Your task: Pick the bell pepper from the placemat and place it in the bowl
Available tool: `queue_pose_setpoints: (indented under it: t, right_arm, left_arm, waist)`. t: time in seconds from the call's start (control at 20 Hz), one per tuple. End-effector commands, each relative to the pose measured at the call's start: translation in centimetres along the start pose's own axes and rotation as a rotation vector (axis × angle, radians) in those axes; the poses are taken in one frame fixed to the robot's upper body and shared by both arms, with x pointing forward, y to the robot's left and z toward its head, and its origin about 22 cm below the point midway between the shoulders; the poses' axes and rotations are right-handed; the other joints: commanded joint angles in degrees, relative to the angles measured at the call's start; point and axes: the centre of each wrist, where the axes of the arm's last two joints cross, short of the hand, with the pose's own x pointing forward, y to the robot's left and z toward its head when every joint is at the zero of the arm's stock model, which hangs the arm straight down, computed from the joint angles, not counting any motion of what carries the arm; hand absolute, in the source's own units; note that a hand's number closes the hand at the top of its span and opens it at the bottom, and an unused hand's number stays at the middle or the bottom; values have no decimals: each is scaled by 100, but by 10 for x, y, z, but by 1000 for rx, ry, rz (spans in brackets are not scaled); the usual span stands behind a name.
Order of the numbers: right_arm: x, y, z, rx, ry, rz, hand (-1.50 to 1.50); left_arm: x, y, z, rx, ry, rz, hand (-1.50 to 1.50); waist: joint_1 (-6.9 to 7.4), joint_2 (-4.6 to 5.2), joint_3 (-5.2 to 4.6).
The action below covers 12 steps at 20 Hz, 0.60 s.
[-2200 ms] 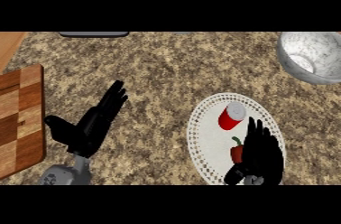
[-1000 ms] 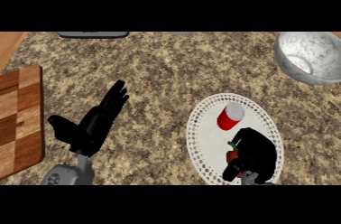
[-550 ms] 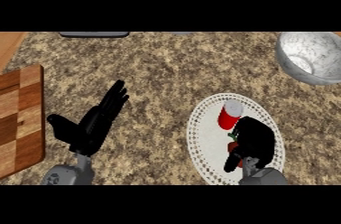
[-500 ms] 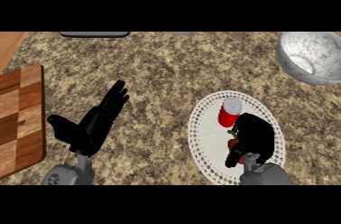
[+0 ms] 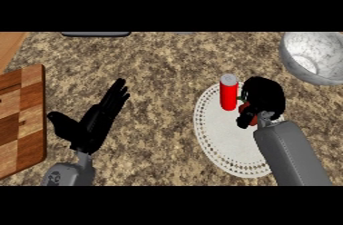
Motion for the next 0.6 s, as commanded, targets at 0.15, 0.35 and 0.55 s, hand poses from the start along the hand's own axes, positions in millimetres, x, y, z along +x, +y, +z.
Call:
queue_pose_setpoints:
  t: [0.15,0.35,0.55]
  right_arm:
    - [9,-68,36,-182,-63,-113,150]
    - [23,-105,65,-349,-40,-140,150]
    - [6,-152,85,-416,-2,-136,150]
  left_arm:
    - [-7,5,11,17,6,0,0]
    - [11,1,-7,7,11,-10,0]
    - [-3,0,9,4,-3,-12,0]
  waist:
    - [-73,-34,-1]
    - [-102,-32,-1]
    - [-59,-27,-1]
